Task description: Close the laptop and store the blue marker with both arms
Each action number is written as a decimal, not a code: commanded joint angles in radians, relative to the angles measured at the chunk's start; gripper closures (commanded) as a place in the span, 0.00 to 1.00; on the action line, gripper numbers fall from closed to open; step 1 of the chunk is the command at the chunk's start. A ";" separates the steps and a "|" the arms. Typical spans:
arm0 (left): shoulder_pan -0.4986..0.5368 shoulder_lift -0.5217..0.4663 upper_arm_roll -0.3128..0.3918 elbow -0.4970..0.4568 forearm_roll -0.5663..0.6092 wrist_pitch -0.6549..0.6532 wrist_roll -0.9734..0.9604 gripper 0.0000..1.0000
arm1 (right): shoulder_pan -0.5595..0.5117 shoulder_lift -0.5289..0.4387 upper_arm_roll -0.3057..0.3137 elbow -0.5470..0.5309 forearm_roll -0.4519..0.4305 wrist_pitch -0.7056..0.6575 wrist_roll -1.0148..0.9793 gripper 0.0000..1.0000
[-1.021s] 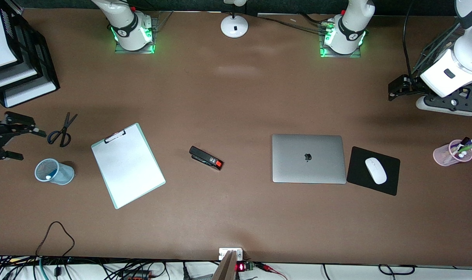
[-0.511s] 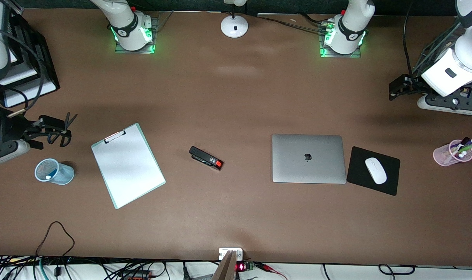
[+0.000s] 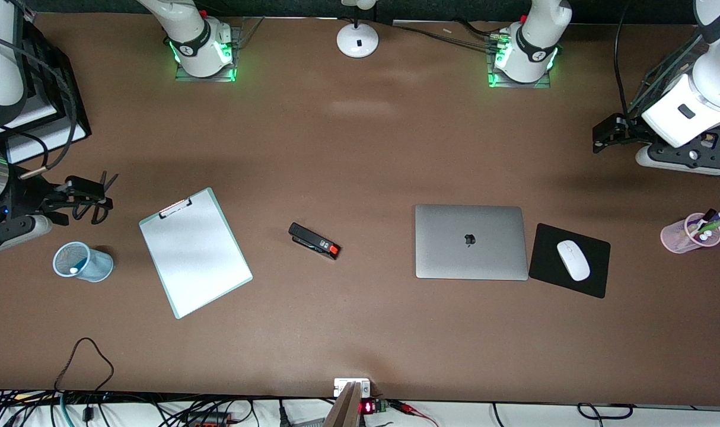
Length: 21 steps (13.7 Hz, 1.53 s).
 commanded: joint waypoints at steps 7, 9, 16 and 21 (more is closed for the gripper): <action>-0.011 0.018 0.004 0.013 -0.013 0.007 -0.003 0.00 | 0.009 -0.081 0.002 -0.030 -0.090 -0.071 0.149 0.00; -0.011 0.015 0.001 0.014 -0.011 0.005 0.001 0.00 | 0.020 -0.122 -0.001 -0.067 -0.117 -0.071 0.163 0.00; -0.013 0.015 0.001 0.016 -0.011 -0.001 0.004 0.00 | 0.035 -0.242 0.001 -0.206 -0.134 -0.059 0.235 0.00; -0.013 0.015 -0.002 0.016 -0.011 -0.003 -0.002 0.00 | 0.035 -0.309 0.002 -0.266 -0.144 -0.059 0.235 0.00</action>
